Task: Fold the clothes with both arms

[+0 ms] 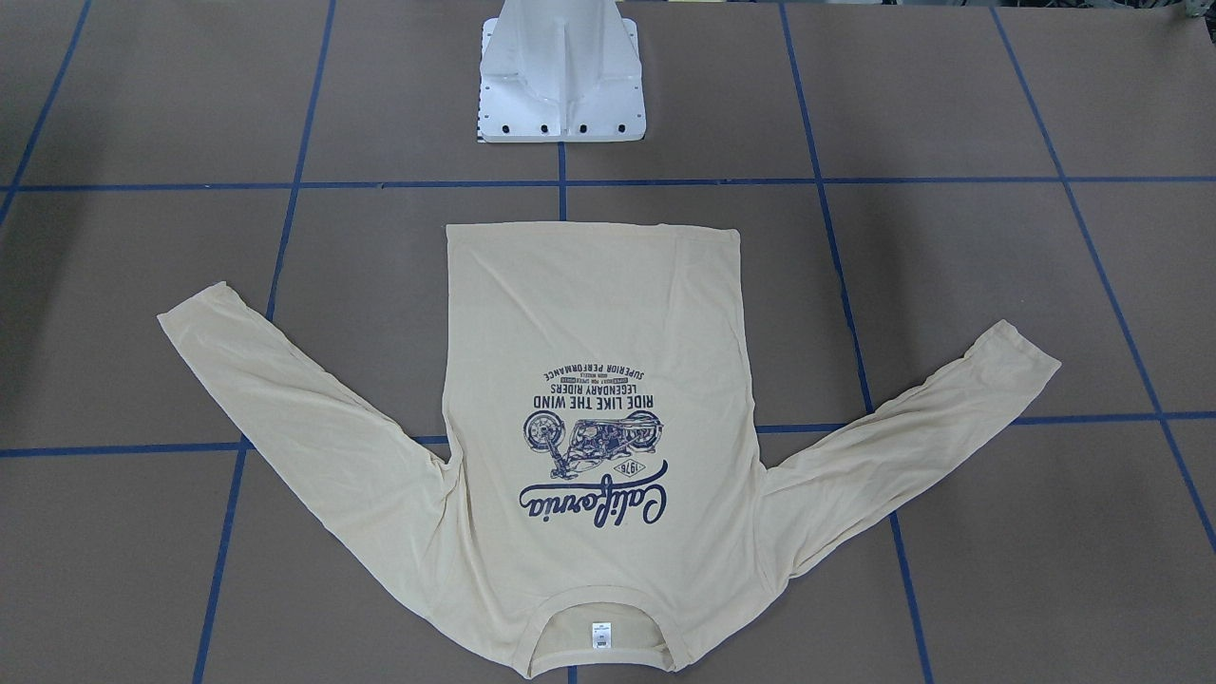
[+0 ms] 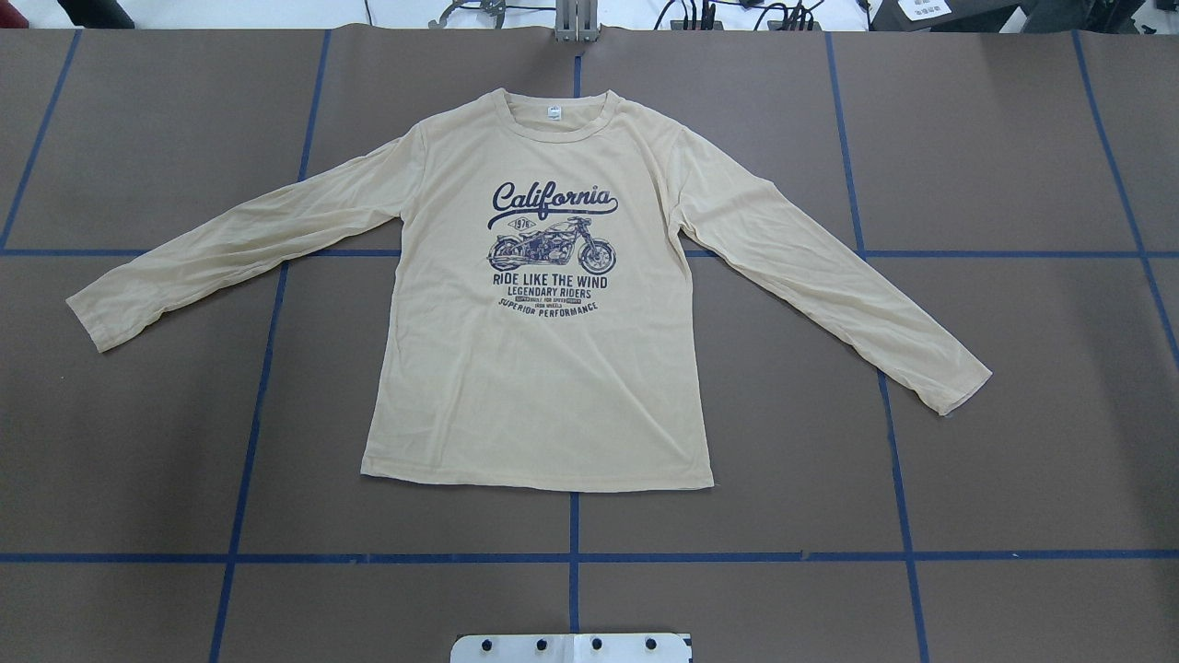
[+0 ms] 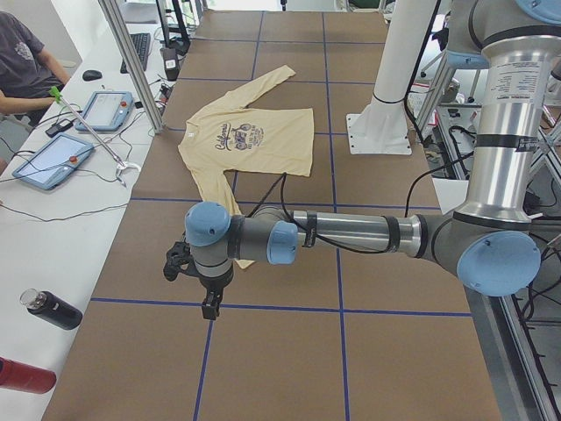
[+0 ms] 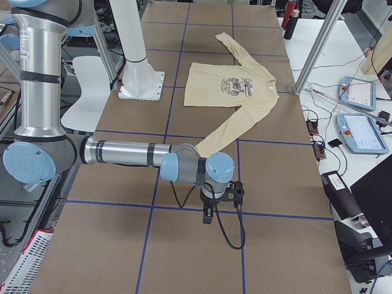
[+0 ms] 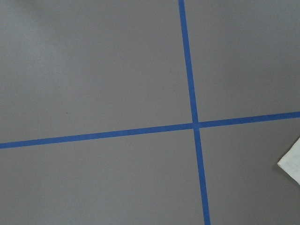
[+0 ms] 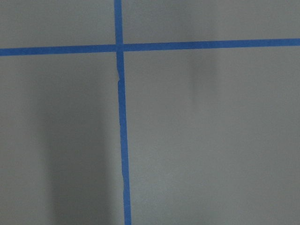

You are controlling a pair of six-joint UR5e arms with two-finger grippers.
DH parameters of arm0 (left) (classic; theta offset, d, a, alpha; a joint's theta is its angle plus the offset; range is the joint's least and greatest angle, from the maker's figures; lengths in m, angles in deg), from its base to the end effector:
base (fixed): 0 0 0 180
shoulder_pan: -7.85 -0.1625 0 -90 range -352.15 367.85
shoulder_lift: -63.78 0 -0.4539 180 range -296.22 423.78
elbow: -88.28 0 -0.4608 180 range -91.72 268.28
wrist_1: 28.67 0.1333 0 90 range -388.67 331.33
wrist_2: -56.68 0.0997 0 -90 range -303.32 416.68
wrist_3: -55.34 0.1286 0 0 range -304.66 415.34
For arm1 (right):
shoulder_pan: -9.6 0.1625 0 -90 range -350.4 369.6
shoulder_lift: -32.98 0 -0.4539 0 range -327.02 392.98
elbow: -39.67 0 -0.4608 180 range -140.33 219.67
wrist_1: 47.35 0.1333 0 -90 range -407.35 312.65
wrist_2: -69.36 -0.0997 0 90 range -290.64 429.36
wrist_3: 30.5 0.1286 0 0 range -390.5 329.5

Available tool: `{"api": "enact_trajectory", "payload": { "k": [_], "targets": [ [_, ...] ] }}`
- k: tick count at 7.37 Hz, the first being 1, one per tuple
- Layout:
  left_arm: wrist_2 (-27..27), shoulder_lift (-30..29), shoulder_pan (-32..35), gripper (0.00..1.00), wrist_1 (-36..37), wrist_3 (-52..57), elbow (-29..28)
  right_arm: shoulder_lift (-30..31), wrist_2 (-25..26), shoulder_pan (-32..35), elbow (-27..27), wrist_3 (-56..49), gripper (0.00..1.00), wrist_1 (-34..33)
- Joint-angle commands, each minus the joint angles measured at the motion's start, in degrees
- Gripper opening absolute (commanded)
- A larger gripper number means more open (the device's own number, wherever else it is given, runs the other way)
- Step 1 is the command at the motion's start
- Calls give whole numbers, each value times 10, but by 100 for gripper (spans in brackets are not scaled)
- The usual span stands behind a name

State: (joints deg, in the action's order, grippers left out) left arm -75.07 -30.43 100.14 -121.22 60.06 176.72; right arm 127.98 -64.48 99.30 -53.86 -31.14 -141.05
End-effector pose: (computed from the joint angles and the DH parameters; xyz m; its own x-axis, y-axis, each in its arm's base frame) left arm -0.0717 -0.5992 0.6804 0.7486 0.1123 -0.6534 -0.0219 0.9892 0.1449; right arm 0.0415 -0.5122 0.7279 0.7215 0.0475 0.6908 0.0133 0.9965 -0.0824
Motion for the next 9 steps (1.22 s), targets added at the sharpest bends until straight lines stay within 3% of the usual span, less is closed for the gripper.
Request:
{"api": "enact_trajectory", "payload": {
  "k": [1,3,5,6,8,9],
  "targets": [
    [0,3,0,100,0,0,1,0,-18,0,-1,3,100,0],
    [0,3,1,100,-1,-1,7,-3,-21,0,-20,4,100,1],
    [0,-9,0,100,7,-6,34,-49,-13,-50,-90,3,100,0],
    [-3,-10,0,100,4,-7,58,-66,-14,-67,-86,4,100,1],
    [0,-12,-14,100,-17,-4,43,-67,-27,-109,-68,13,100,78],
    [-4,4,-15,100,-72,-2,40,-70,-27,-157,-62,53,100,117]
  ]
}}
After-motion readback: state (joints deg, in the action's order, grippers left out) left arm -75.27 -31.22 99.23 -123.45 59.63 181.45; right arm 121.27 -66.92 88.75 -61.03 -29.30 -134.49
